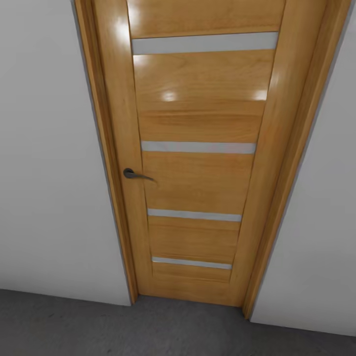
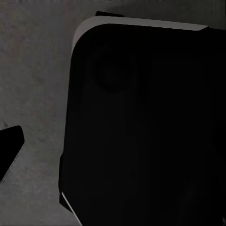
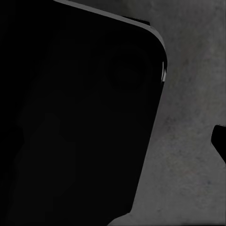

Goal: Move the two storage containers from the living room to the garage. In the garage, place one container on the floor and stack the other container on top of it (either order is fine).

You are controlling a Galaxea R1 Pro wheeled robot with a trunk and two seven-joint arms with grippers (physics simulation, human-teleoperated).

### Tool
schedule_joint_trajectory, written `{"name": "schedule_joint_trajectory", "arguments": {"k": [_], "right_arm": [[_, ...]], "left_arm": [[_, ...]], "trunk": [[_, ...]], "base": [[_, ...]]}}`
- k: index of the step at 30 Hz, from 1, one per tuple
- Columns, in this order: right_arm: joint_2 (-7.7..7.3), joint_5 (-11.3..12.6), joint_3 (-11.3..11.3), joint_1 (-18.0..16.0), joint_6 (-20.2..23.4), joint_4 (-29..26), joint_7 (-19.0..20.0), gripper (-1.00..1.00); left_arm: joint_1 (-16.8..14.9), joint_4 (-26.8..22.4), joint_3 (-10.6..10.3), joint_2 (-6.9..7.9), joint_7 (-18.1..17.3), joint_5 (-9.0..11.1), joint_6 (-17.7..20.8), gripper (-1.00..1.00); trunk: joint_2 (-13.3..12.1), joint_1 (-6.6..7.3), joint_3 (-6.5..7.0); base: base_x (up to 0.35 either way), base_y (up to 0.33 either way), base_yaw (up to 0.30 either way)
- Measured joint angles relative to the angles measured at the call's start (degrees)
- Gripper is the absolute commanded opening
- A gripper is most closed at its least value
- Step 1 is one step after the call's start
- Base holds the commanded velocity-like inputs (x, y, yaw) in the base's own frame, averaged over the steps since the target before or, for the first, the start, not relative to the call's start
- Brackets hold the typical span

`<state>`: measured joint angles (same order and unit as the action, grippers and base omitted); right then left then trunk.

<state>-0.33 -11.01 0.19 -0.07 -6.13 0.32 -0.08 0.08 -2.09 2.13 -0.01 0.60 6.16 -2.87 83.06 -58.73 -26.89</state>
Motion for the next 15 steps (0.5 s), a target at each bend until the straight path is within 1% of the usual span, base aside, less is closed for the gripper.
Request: {"name": "schedule_joint_trajectory", "arguments": {"k": [9, 12, 15], "right_arm": [[-0.08, 0.0, 0.0, 0.0, 0.0, 0.0, 0.0, 1.00], [-0.09, 0.0, 0.0, 0.0, 0.0, 0.0, 0.0, 1.00], [-0.15, 0.0, -0.1, 0.0, 0.0, 0.0, 0.0, 1.00]], "left_arm": [[0.0, 0.0, 0.0, 0.06, 0.0, 0.0, 0.0, 1.00], [0.0, 0.0, 0.0, -0.01, 0.0, 0.0, 0.0, 1.00], [0.0, 0.0, 0.0, -0.05, 0.0, 0.0, 0.0, 1.00]], "trunk": [[0.0, 0.00, 0.00], [0.0, 0.00, 0.00], [0.0, 0.01, 0.00]], "base": [[0.000, 0.000, -0.241], [0.009, 0.025, -0.128], [0.075, 0.202, -0.040]]}}
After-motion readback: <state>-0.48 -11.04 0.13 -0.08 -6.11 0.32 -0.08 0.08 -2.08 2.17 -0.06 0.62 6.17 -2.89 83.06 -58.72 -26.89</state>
